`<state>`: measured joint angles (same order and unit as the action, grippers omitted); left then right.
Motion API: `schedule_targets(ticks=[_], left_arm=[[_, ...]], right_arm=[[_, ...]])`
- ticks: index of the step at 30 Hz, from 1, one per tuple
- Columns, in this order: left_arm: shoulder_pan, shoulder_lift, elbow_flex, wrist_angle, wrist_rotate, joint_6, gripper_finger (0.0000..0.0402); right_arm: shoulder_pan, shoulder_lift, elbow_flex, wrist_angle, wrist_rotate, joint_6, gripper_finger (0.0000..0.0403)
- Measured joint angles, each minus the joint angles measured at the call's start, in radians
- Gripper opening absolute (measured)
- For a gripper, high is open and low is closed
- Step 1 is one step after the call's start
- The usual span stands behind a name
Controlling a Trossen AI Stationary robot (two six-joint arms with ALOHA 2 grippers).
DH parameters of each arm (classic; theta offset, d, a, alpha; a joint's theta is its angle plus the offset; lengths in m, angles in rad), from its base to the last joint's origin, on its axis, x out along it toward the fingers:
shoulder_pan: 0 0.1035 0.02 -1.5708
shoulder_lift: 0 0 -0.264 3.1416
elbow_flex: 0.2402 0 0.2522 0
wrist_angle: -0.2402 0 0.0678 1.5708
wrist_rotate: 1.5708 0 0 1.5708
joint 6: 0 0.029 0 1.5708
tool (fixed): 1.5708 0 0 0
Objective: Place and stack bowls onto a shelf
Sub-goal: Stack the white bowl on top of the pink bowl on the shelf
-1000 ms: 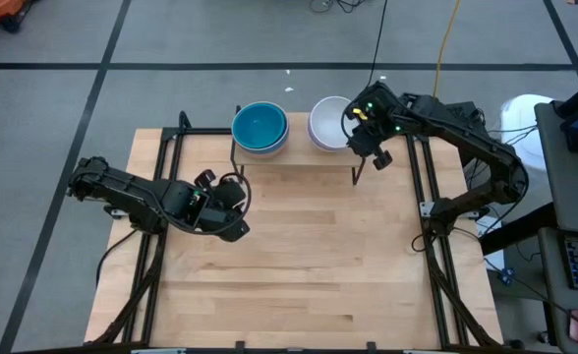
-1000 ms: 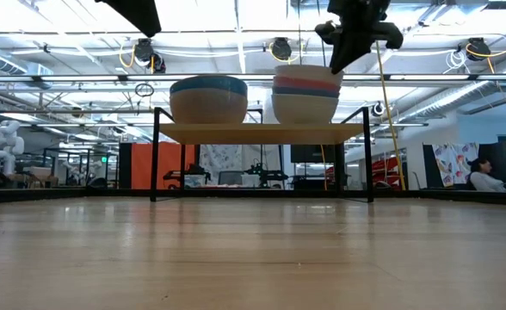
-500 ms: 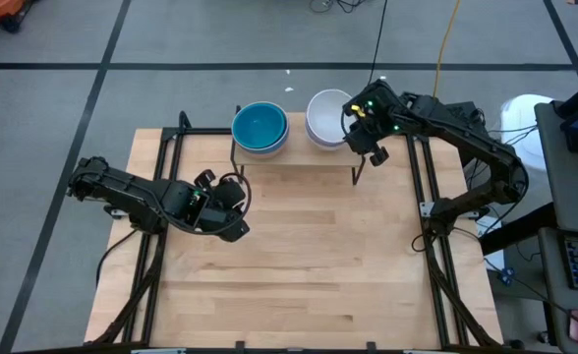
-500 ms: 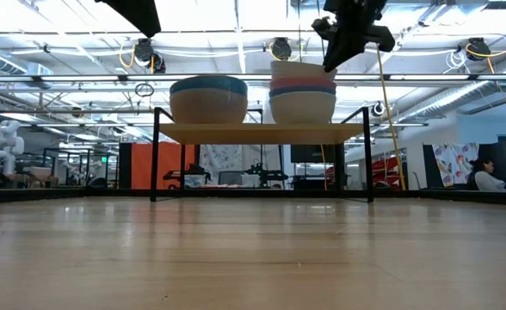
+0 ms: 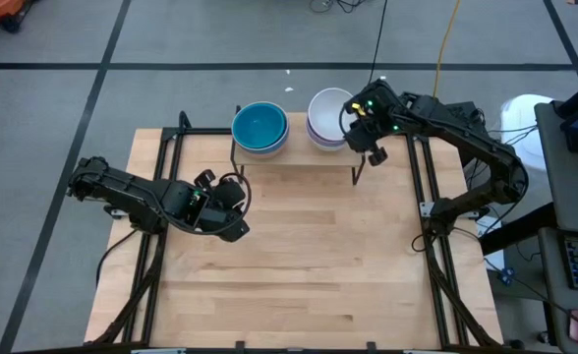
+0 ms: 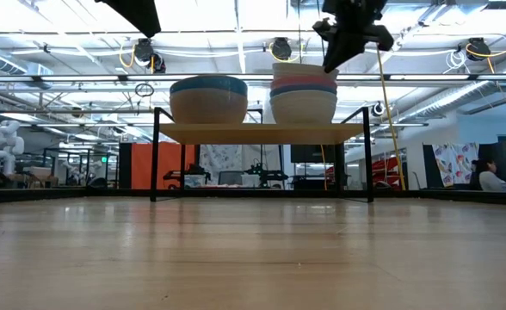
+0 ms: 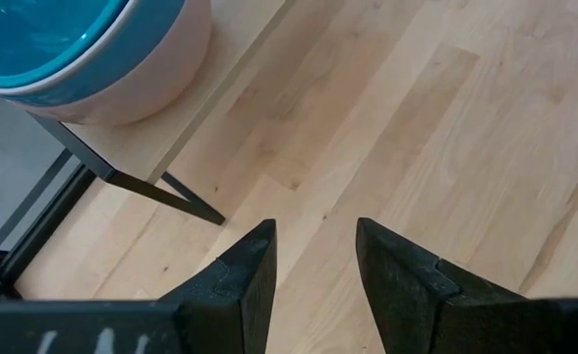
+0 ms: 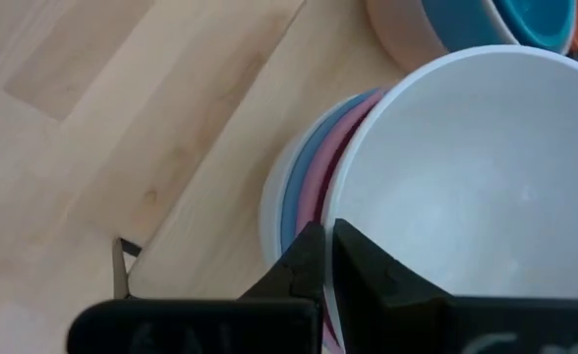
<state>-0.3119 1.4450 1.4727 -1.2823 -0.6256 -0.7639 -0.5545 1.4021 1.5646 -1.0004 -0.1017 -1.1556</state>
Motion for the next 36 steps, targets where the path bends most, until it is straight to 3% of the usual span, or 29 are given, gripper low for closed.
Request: schedule_targets(ticks=[19,36], left_arm=[[0.000,0.000,0.000,-0.001,0.000,0.000,0.0147],[0.000,0.000,0.000,-0.002,0.000,0.001,0.0147]], right_arm=[[0.000,-0.002,0.000,0.047,0.000,0.071,0.0031],[0.021,-0.054,0.000,0.085,0.002,0.104,0.0032]])
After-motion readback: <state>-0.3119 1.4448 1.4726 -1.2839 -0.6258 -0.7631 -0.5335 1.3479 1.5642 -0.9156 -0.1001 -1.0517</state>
